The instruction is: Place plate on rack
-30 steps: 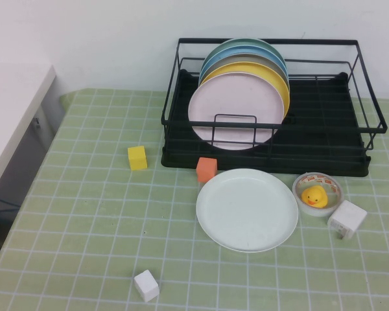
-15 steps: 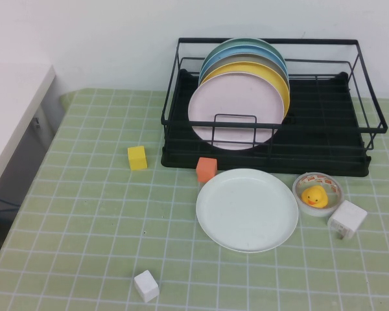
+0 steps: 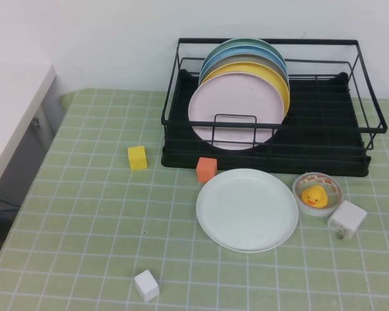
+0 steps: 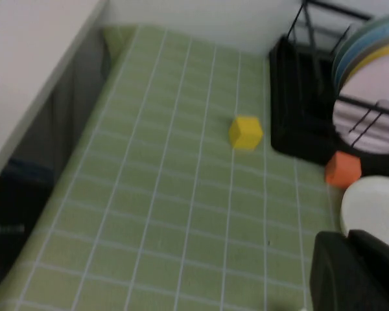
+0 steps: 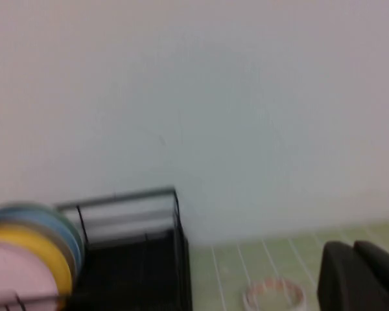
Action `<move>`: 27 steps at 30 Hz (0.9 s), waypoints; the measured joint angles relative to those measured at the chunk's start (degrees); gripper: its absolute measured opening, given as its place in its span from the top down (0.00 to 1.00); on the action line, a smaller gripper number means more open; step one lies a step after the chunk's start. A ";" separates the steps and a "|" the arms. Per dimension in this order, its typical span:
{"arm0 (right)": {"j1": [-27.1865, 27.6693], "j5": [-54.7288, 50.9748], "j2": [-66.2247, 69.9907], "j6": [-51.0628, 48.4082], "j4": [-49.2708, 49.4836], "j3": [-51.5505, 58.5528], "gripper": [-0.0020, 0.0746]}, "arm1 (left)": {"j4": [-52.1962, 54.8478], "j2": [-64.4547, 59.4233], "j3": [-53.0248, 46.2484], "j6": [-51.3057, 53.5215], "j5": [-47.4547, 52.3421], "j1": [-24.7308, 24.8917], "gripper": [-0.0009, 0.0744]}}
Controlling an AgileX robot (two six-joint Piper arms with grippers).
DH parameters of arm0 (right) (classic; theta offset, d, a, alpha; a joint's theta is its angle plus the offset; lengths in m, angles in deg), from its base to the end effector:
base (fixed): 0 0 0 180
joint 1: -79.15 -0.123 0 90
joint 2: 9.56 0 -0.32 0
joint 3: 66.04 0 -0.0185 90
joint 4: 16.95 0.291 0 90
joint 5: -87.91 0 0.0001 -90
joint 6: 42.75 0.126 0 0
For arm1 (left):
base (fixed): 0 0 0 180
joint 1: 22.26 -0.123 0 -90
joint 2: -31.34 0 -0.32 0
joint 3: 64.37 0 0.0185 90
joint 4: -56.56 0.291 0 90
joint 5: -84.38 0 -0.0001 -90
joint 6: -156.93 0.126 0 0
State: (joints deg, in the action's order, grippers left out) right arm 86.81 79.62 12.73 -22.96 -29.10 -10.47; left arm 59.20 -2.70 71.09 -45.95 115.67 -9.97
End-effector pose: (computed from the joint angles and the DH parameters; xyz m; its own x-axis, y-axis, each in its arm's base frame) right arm 0.1087 -0.0185 0.3324 0.0911 0.1240 -0.9881 0.1523 0.9788 0.1369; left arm 0.1324 -0.0258 0.3350 -0.3776 -0.2781 -0.8832 0.0618 0.9441 -0.3237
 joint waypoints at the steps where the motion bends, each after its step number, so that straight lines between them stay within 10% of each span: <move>1: 0.00 -2.61 2.13 0.00 0.00 0.00 0.98 | -0.73 -2.65 0.12 0.00 0.15 0.00 0.99; 12: 0.00 -22.77 20.51 0.00 -0.09 0.00 0.98 | -10.41 -26.93 0.21 2.28 0.26 0.00 0.99; 27: 0.00 -21.42 25.69 -9.91 14.21 0.00 0.98 | -48.81 -52.32 12.40 37.40 0.78 2.26 0.99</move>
State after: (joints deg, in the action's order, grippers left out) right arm 86.81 58.20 38.42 -32.87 -14.89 -10.47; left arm 10.40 -55.02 83.49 -8.55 116.45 -7.71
